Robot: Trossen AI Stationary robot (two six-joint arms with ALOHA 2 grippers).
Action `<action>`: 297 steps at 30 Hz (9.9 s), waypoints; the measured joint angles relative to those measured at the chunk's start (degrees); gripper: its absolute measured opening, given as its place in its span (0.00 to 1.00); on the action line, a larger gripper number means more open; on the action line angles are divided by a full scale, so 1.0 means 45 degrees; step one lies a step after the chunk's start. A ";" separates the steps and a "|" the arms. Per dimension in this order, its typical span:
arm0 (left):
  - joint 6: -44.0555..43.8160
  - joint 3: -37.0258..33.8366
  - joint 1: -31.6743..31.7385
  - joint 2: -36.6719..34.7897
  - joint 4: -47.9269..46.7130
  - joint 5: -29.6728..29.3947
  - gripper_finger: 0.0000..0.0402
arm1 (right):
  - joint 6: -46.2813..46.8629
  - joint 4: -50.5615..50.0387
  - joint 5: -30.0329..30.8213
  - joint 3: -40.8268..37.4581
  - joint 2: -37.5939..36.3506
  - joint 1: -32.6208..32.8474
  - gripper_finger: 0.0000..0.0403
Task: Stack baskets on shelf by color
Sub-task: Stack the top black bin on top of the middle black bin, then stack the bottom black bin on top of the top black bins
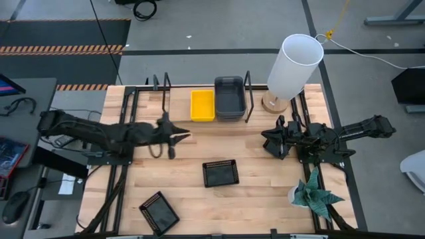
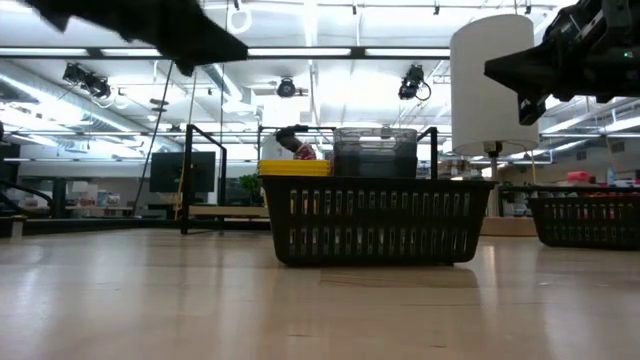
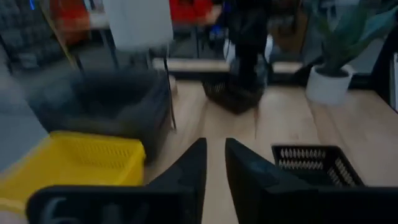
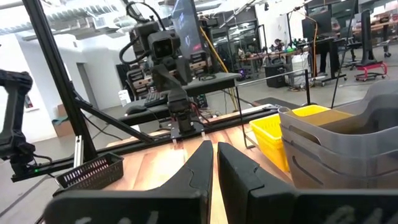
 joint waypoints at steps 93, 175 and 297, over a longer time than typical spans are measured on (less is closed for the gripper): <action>0.0461 -0.6562 -0.0918 -1.1739 -0.0544 0.1714 0.04 | 0.6707 -2.0363 -0.2141 1.2231 1.6006 -0.0413 0.34; 0.0457 -0.6567 -0.0923 -1.1652 -0.0549 0.1709 0.07 | 1.7473 -2.1334 -0.1853 2.9240 2.4377 0.1851 0.00; 0.0457 -0.6567 -0.0923 -1.1404 -0.0544 0.1714 0.08 | -0.1632 -2.1535 0.2434 2.8365 1.9085 -0.0240 0.32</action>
